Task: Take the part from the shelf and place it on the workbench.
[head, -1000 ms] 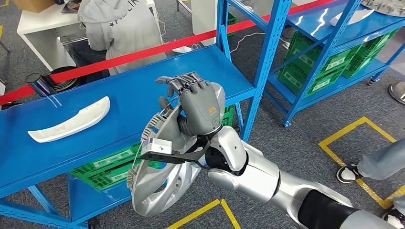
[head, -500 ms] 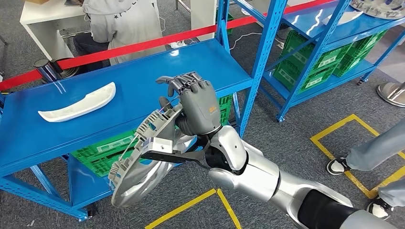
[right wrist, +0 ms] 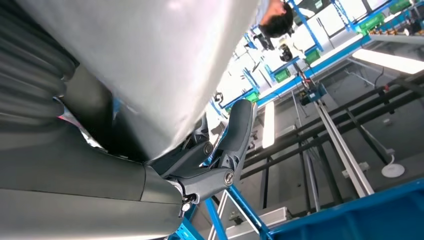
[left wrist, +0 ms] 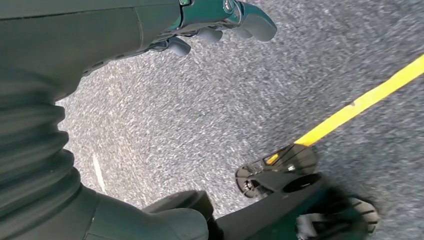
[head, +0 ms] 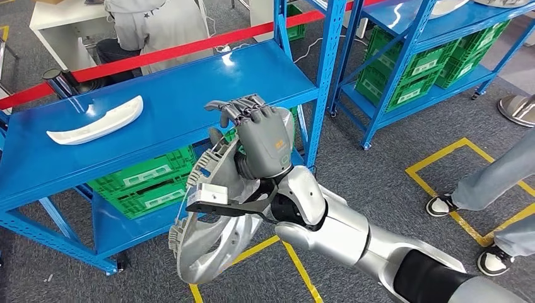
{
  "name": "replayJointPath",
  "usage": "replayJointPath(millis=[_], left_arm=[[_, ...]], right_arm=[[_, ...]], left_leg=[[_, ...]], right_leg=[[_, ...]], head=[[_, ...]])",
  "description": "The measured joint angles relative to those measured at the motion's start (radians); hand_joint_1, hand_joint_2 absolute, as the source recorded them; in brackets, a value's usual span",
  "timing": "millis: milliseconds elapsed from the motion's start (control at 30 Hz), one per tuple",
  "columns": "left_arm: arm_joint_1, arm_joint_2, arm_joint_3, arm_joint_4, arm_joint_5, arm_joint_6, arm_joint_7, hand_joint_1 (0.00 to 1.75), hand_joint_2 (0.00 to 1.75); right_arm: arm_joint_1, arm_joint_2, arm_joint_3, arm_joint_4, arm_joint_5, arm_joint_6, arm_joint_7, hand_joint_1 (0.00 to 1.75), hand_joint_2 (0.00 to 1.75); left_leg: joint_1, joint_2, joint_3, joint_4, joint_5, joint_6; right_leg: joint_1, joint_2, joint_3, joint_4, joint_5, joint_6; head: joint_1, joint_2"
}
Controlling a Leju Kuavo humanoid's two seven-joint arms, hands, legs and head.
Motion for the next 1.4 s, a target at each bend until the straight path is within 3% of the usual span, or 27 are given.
replayJointPath(millis=[67, 133, 200, 233, 300, 333, 367, 400, 433, 500, 567, 600, 633, 700, 767, 833, 867, 900, 967, 1033, 1100, 1133, 1200, 1267, 1300, 1367, 1400], left_arm=[[-0.003, 0.002, 0.0, -0.001, -0.001, -0.001, 0.001, 0.0, 1.75], [-0.006, 0.004, 0.0, -0.002, -0.002, -0.003, 0.001, 0.0, 1.75], [-0.006, 0.004, 0.0, -0.001, -0.003, -0.003, 0.002, 0.0, 1.75], [-0.005, 0.004, 0.0, -0.001, -0.003, -0.003, 0.003, 0.0, 1.75], [-0.005, 0.007, 0.001, 0.0, -0.004, -0.003, 0.004, 0.0, 1.75], [-0.004, 0.008, 0.001, 0.0, -0.004, -0.003, 0.003, 0.0, 1.75], [-0.004, 0.009, 0.001, 0.0, -0.004, -0.003, 0.003, 0.0, 1.75], [-0.003, 0.009, 0.001, 0.0, -0.004, -0.003, 0.003, 0.0, 1.75], [-0.003, 0.009, 0.001, 0.0, -0.004, -0.003, 0.003, 0.0, 1.75], [-0.002, 0.01, 0.001, 0.0, -0.005, -0.003, 0.003, 0.0, 1.75], [0.0, 0.013, 0.001, 0.0, -0.005, -0.003, 0.001, 0.0, 1.75], [0.002, 0.014, 0.001, 0.0, -0.005, -0.003, 0.0, 0.0, 1.75], [0.003, 0.016, 0.001, 0.0, -0.005, -0.002, 0.0, 0.0, 1.75], [0.008, 0.019, 0.001, 0.0, -0.005, -0.002, 0.0, 0.0, 1.75], [0.014, 0.023, 0.001, 0.001, -0.005, -0.002, 0.0, 0.0, 1.75], [0.015, 0.024, 0.002, 0.001, -0.005, -0.001, 0.0, 0.0, 1.75], [0.015, 0.024, 0.002, 0.001, -0.005, -0.001, 0.0, 0.0, 1.75], [0.015, 0.024, 0.002, 0.001, -0.005, -0.001, 0.0, 0.0, 1.75], [0.015, 0.025, 0.002, 0.001, -0.005, -0.001, 0.0, 0.0, 1.75], [0.014, 0.026, 0.002, 0.0, -0.005, -0.001, 0.0, 0.0, 1.75], [0.012, 0.028, 0.002, -0.002, -0.005, -0.001, -0.002, 0.0, 1.75], [0.011, 0.029, 0.002, -0.002, -0.005, -0.001, -0.002, 0.0, 1.75], [0.012, 0.029, 0.002, -0.001, -0.005, -0.001, -0.003, 0.0, 1.75], [0.012, 0.029, 0.002, -0.001, -0.005, -0.001, -0.002, 0.0, 1.75], [0.013, 0.029, 0.002, 0.0, -0.005, -0.001, -0.001, 0.0, 1.75], [0.013, 0.03, 0.003, 0.0, -0.006, -0.001, -0.001, 0.0, 1.75], [0.013, 0.029, 0.003, 0.0, -0.006, -0.001, -0.001, 0.0, 1.75]], right_arm=[[-0.003, 0.002, 0.0, 0.0, 0.0, 0.002, 0.002, 1.75, 1.75], [-0.006, 0.007, 0.002, 0.0, 0.001, 0.002, 0.005, 1.75, 1.75], [-0.005, 0.011, 0.005, 0.0, 0.003, 0.003, 0.01, 1.75, 1.75], [-0.004, 0.013, 0.006, 0.0, 0.005, 0.004, 0.013, 1.75, 1.75], [-0.002, 0.015, 0.007, 0.0, 0.01, 0.007, 0.019, 1.75, 1.75], [-0.002, 0.016, 0.008, 0.0, 0.012, 0.009, 0.021, 1.75, 1.75], [-0.001, 0.017, 0.008, 0.0, 0.013, 0.009, 0.021, 1.75, 1.75], [0.0, 0.017, 0.009, 0.0, 0.013, 0.009, 0.021, 1.75, 1.75], [0.0, 0.017, 0.009, 0.0, 0.01, 0.009, 0.02, 1.75, 1.75], [-0.002, 0.017, 0.01, 0.0, 0.001, 0.01, 0.016, 1.75, 1.75], [-0.006, 0.021, 0.01, -0.001, -0.009, 0.011, 0.013, 1.75, 1.75], [-0.008, 0.023, 0.01, -0.001, -0.013, 0.011, 0.012, 1.75, 1.75], [-0.01, 0.024, 0.011, -0.001, -0.016, 0.012, 0.011, 1.75, 1.75], [-0.014, 0.026, 0.011, -0.001, -0.019, 0.012, 0.011, 1.75, 1.75], [-0.018, 0.03, 0.012, -0.001, -0.02, 0.013, 0.011, 1.75, 1.75], [-0.02, 0.033, 0.012, -0.001, -0.02, 0.013, 0.011, 1.75, 1.75], [-0.02, 0.033, 0.012, -0.001, -0.021, 0.013, 0.011, 1.75, 1.75], [-0.02, 0.033, 0.012, -0.001, -0.021, 0.013, 0.011, 1.75, 1.75], [-0.02, 0.033, 0.012, -0.001, -0.021, 0.013, 0.011, 1.75, 1.75], [-0.021, 0.034, 0.012, -0.001, -0.021, 0.013, 0.011, 1.75, 1.75], [-0.022, 0.036, 0.012, -0.002, -0.021, 0.013, 0.011, 1.75, 1.75], [-0.023, 0.037, 0.013, -0.002, -0.021, 0.012, 0.011, 1.75, 1.75], [-0.025, 0.039, 0.013, -0.002, -0.021, 0.012, 0.011, 1.75, 1.75], [-0.026, 0.039, 0.013, -0.001, -0.021, 0.012, 0.011, 1.75, 1.75], [-0.026, 0.038, 0.013, -0.001, -0.022, 0.013, 0.011, 1.75, 1.75], [-0.026, 0.038, 0.013, -0.001, -0.026, 0.013, 0.011, 1.75, 1.75], [-0.026, 0.038, 0.013, -0.001, -0.03, 0.013, 0.011, 1.75, 1.75]], left_leg=[[-0.006, -0.001, 0.104, -0.145, -0.007, 0.014], [-0.014, -0.002, 0.14, -0.212, -0.021, 0.025], [-0.014, 0.0, 0.128, -0.22, 0.001, 0.039], [-0.012, 0.003, 0.119, -0.224, 0.016, 0.047], [-0.007, 0.008, 0.092, -0.23, 0.047, 0.06], [-0.007, 0.008, 0.074, -0.229, 0.061, 0.063], [-0.007, 0.008, 0.056, -0.227, 0.073, 0.063], [-0.007, 0.008, 0.037, -0.223, 0.085, 0.063], [-0.007, 0.008, 0.018, -0.218, 0.096, 0.061], [-0.006, 0.008, -0.017, -0.204, 0.115, 0.055], [-0.007, 0.007, -0.045, -0.19, 0.131, 0.045], [-0.008, 0.006, -0.051, -0.186, 0.138, 0.039], [-0.009, 0.005, -0.055, -0.186, 0.148, 0.033], [-0.006, 0.003, -0.06, -0.192, 0.162, 0.02], [-0.003, 0.001, -0.079, -0.161, 0.117, 0.007], [0.0, 0.001, -0.109, -0.053, 0.015, -0.003], [0.001, 0.001, -0.121, 0.015, -0.025, -0.007], [0.001, 0.001, -0.124, 0.07, -0.042, -0.009], [0.002, 0.001, -0.088, 0.088, -0.014, -0.007], [0.0, -0.001, 0.014, -0.03, 0.017, 0.002], [-0.006, -0.004, 0.112, -0.172, -0.002, 0.014], [-0.011, -0.006, 0.136, -0.211, -0.013, 0.02], [-0.014, -0.004, 0.135, -0.229, 0.003, 0.033], [-0.008, 0.002, 0.119, -0.239, 0.026, 0.049], [-0.005, 0.004, 0.107, -0.241, 0.038, 0.056], [-0.005, 0.006, 0.079, -0.238, 0.058, 0.062], [-0.005, 0.007, 0.064, -0.234, 0.066, 0.062]], right_leg=[[0.001, 0.0, -0.012, -0.002, 0.019, 0.009], [-0.002, -0.001, -0.014, -0.008, 0.038, 0.021], [-0.004, 0.001, -0.018, -0.015, 0.05, 0.035], [-0.004, 0.002, -0.027, -0.003, 0.031, 0.04], [-0.005, 0.003, -0.055, 0.076, -0.06, 0.046], [-0.005, 0.003, -0.07, 0.142, -0.114, 0.049], [-0.006, 0.003, -0.08, 0.205, -0.147, 0.052], [-0.006, 0.003, -0.08, 0.253, -0.157, 0.054], [-0.006, 0.003, -0.067, 0.269, -0.144, 0.055], [-0.007, 0.002, 0.01, 0.199, -0.095, 0.055], [-0.003, 0.003, 0.109, 0.064, -0.104, 0.048], [-0.001, 0.004, 0.137, 0.018, -0.119, 0.042], [0.002, 0.005, 0.146, -0.005, -0.129, 0.035], [0.001, 0.003, 0.132, -0.01, -0.112, 0.018], [-0.002, 0.0, 0.11, -0.013, -0.087, 0.002], [-0.003, -0.001, 0.083, -0.013, -0.062, -0.005], [-0.003, -0.002, 0.068, -0.013, -0.05, -0.005], [-0.002, -0.002, 0.053, -0.012, -0.038, -0.004], [-0.002, -0.003, 0.023, -0.011, -0.015, 0.0], [-0.002, -0.003, 0.0, -0.011, 0.006, 0.006], [-0.003, -0.004, -0.011, -0.013, 0.025, 0.015], [-0.005, -0.005, -0.012, -0.017, 0.035, 0.022], [-0.007, -0.006, -0.014, -0.029, 0.052, 0.034], [-0.006, -0.003, -0.03, -0.006, 0.017, 0.043], [-0.005, -0.001, -0.045, 0.037, -0.028, 0.045], [-0.005, 0.0, -0.077, 0.169, -0.123, 0.05], [-0.005, 0.0, -0.087, 0.23, -0.146, 0.052]], head=[[0.001, 0.0], [0.001, 0.0], [-0.001, 0.0], [0.001, 0.0], [0.005, 0.0], [0.007, 0.0], [0.008, 0.0], [0.008, 0.0], [0.008, 0.0], [0.009, 0.0], [0.015, 0.0], [0.018, 0.0], [0.021, 0.0], [0.022, 0.0], [0.019, 0.0], [0.017, 0.0], [0.016, 0.0], [0.017, 0.0], [0.019, 0.0], [0.023, 0.0], [0.026, 0.0], [0.026, 0.0], [0.029, 0.0], [0.033, 0.0], [0.036, 0.0], [0.042, 0.0], [0.045, 0.0]])
